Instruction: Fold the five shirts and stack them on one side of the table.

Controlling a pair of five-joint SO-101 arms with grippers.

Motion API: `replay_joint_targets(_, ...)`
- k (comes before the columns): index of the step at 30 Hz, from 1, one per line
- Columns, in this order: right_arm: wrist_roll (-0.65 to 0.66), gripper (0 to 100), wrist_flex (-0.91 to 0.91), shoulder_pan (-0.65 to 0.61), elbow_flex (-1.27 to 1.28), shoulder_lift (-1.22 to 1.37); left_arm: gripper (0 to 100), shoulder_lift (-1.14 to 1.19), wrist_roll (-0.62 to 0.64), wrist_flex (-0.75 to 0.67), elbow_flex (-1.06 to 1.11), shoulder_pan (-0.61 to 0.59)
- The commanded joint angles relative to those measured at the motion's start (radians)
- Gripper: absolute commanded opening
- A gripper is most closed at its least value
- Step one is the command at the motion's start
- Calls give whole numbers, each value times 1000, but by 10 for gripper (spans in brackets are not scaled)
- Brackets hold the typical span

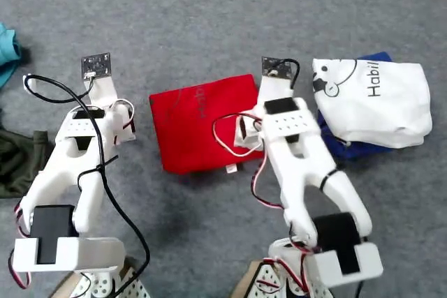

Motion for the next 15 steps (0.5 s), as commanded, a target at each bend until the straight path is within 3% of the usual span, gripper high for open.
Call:
replay_joint_targets(1,-63,403,-46,-44,-25,24,19,-5,-3,-12,-38,-5)
replay_joint_targets(4,-106,452,-89,-68,-25,39,19,-5,-3,-14,-40,-5)
replay_joint_targets(7,-153,436,-143,-81,-25,64,19,-5,-3,-14,-40,-5)
replay_joint_targets(15,-241,298,-193,-81,-27,208,19,-4,-3,-14,-40,-5)
